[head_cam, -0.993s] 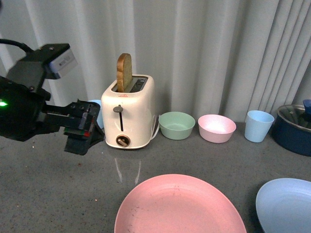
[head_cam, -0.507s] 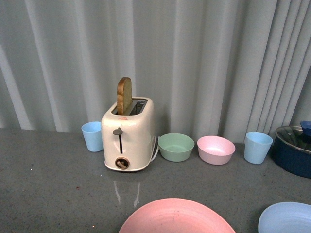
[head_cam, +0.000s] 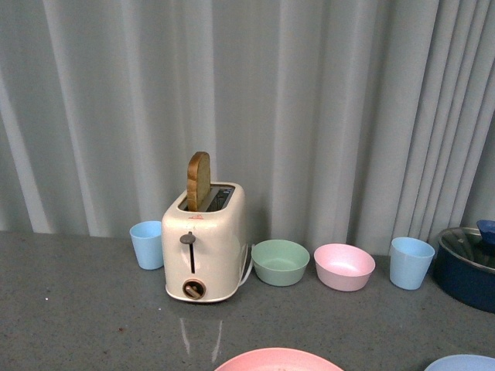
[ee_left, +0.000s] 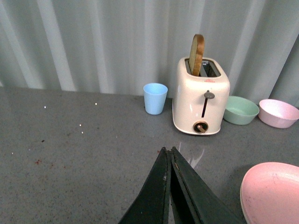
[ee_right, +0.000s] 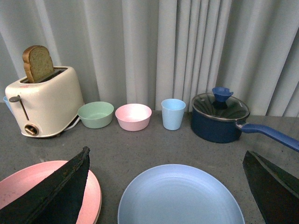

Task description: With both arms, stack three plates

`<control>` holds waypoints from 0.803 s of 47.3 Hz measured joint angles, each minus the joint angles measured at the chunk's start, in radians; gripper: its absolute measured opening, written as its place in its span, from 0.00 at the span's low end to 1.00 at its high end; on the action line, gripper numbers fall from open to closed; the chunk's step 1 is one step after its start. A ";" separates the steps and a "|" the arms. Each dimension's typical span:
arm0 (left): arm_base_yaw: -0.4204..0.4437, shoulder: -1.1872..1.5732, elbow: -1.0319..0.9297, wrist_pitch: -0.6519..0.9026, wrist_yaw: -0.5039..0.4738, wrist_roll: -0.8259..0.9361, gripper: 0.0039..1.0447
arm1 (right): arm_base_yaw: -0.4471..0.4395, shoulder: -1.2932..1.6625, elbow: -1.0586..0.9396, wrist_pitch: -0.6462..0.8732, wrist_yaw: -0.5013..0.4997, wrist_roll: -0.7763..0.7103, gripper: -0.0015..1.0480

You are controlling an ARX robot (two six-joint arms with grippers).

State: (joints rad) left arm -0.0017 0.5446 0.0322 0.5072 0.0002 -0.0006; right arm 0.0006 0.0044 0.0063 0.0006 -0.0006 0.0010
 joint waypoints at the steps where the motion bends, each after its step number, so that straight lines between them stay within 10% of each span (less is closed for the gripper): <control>1: 0.000 -0.010 -0.004 0.011 0.000 0.000 0.03 | 0.000 0.000 0.000 0.000 0.000 0.000 0.93; 38: 0.000 -0.345 -0.005 -0.304 0.000 0.000 0.03 | 0.000 0.000 0.000 0.000 0.000 0.000 0.93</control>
State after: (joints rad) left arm -0.0017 0.1997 0.0273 0.2035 0.0002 -0.0010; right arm 0.0006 0.0044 0.0063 0.0006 -0.0006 0.0006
